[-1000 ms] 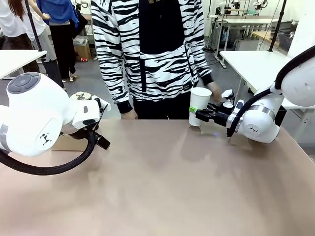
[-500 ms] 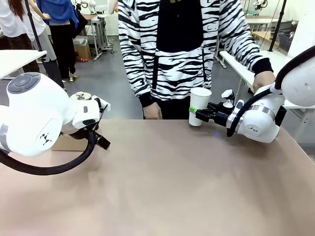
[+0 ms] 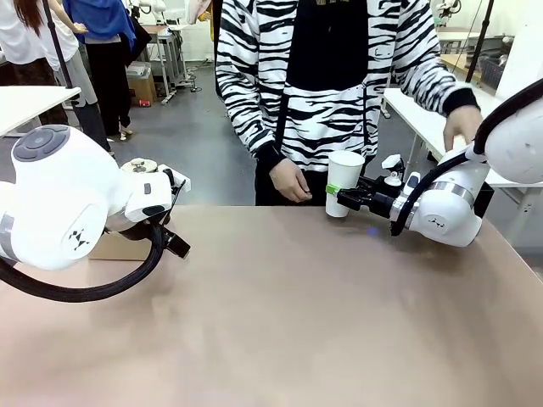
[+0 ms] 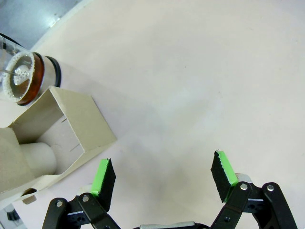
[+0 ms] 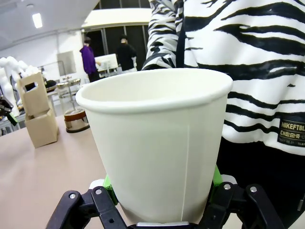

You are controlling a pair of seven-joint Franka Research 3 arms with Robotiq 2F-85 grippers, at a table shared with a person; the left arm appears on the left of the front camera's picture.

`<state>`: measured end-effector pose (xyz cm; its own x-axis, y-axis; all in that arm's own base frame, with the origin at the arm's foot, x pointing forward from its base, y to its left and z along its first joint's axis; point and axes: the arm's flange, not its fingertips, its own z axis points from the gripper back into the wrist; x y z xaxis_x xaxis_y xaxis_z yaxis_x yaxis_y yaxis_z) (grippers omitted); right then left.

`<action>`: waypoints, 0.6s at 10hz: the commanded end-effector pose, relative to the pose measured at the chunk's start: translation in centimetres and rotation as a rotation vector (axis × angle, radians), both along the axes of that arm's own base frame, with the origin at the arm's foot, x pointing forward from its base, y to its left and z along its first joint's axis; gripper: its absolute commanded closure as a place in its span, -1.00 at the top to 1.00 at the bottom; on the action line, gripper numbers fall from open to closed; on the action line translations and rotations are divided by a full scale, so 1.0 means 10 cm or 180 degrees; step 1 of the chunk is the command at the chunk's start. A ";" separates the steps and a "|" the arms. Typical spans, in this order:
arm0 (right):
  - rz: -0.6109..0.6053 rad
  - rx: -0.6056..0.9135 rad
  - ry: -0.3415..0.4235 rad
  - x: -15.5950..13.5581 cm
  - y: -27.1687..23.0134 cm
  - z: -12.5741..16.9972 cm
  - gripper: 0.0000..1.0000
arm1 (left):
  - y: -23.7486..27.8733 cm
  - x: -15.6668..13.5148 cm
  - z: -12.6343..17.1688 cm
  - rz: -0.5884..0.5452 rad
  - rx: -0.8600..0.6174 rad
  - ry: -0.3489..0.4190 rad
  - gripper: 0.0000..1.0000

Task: Pour a drink into a cup and package it in a carrier.
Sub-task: When a person places the Paper Cup Lid on the 600 ml Paper Cup , lift the 600 ml Paper Cup.

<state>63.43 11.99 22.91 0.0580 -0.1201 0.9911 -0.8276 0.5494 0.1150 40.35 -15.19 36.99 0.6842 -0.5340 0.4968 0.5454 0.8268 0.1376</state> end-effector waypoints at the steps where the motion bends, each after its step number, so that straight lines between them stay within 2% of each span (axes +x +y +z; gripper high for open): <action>1: -0.0019 0.0017 -0.0009 0.00 0.00 0.03 0.60 | 0.00 0.00 0.00 -0.0003 -0.0006 -0.0001 1.00; 6: -0.0019 0.0017 -0.0009 0.00 0.00 0.03 0.60 | 0.00 0.00 0.00 -0.0003 -0.0006 -0.0001 1.00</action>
